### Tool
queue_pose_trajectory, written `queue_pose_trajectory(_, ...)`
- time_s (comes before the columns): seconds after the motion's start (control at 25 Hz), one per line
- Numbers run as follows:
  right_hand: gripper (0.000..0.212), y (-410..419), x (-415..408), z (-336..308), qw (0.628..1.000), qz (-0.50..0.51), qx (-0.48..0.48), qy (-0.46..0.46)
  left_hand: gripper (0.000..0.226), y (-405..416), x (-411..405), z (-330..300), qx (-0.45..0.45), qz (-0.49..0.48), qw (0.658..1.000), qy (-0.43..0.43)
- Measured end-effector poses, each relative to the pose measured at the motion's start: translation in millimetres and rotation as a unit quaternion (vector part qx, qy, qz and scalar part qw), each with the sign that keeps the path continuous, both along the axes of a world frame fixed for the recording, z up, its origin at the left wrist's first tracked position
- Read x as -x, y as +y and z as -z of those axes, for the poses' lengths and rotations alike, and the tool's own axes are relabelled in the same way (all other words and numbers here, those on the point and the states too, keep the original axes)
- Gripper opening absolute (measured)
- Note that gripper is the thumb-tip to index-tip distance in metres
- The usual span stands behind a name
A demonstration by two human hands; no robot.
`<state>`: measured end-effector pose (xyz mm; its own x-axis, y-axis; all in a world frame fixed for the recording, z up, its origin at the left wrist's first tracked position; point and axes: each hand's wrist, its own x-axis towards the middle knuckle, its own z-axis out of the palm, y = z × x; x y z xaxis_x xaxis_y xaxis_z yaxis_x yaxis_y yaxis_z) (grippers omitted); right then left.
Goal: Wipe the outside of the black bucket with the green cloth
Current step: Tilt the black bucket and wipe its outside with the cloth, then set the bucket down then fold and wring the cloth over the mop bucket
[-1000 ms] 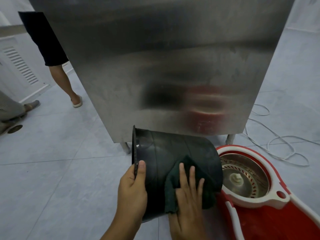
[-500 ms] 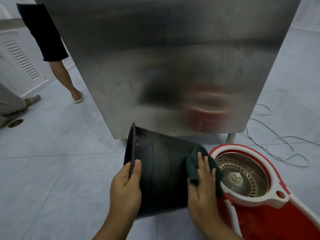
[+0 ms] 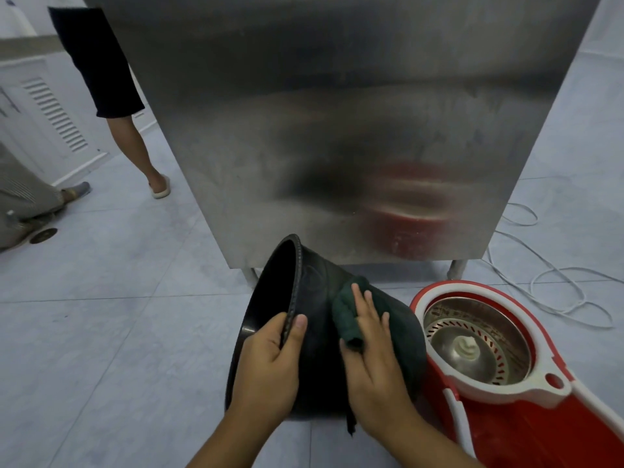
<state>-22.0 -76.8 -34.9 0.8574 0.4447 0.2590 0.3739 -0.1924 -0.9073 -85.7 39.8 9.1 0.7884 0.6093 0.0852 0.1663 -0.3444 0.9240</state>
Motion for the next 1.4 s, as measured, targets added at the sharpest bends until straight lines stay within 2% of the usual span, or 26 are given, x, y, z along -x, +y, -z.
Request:
queue_pose_trajectory(0.12, 0.059, -10.7, -25.6, 16.7, 0.989, 0.033, 0.028, 0.138, 0.047, 1.7, 3.1, 0.8, -0.017, -0.023, 1.0, 0.009)
queue_pose_trajectory(0.28, 0.059, -19.2, -28.6, 38.9, 0.975, 0.076, 0.071, 0.198, 0.029, 2.5, 0.9, 5.6, -0.007, -0.083, 0.996, 0.029)
queue_pose_trajectory(0.44, 0.062, -8.0, -6.1, 54.0, 0.952, 0.048, 0.053, 0.298, 0.03, 3.0, -2.8, 21.8, -0.035, -0.079, 0.995, 0.044)
queue_pose_trajectory(0.56, 0.05, -0.6, -3.7, 61.3, 0.892, 0.049, -0.022, 0.448, 0.019, -0.8, -7.0, 36.7, -0.113, -0.024, 0.989, 0.094)
queue_pose_trajectory(0.64, 0.035, -0.9, -9.0, 56.8, 0.829, 0.071, -0.109, 0.544, 0.007, -4.0, -10.2, 47.3, -0.16, 0.04, 0.975, 0.147)
queue_pose_trajectory(0.72, 0.024, -5.4, -16.0, 51.1, 0.768, 0.091, -0.18, 0.607, 0.006, -5.8, -13.9, 56.1, -0.206, 0.075, 0.956, 0.196)
queue_pose_trajectory(0.76, 0.024, -8.5, -19.9, 50.4, 0.747, 0.096, -0.209, 0.624, 0.008, -6.3, -16.0, 59.5, -0.223, 0.079, 0.949, 0.211)
queue_pose_trajectory(0.84, 0.029, -13.3, -26.5, 49.0, 0.73, 0.1, -0.243, 0.631, 0.016, -6.5, -19.8, 66.0, -0.244, 0.074, 0.941, 0.224)
queue_pose_trajectory(1.0, 0.031, -20.3, -38.9, 42.1, 0.729, 0.125, -0.277, 0.613, 0.024, -1.6, -25.5, 81.6, -0.278, 0.071, 0.919, 0.269)
queue_pose_trajectory(1.2, 0.026, -38.2, -57.1, 33.1, 0.727, 0.165, -0.313, 0.588, 0.024, 2.6, -32.8, 104.5, -0.303, 0.082, 0.89, 0.331)
queue_pose_trajectory(1.4, 0.03, -45.6, -64.9, 24.7, 0.726, 0.178, -0.332, 0.575, 0.025, 0.2, -40.0, 127.1, -0.315, 0.085, 0.882, 0.339)
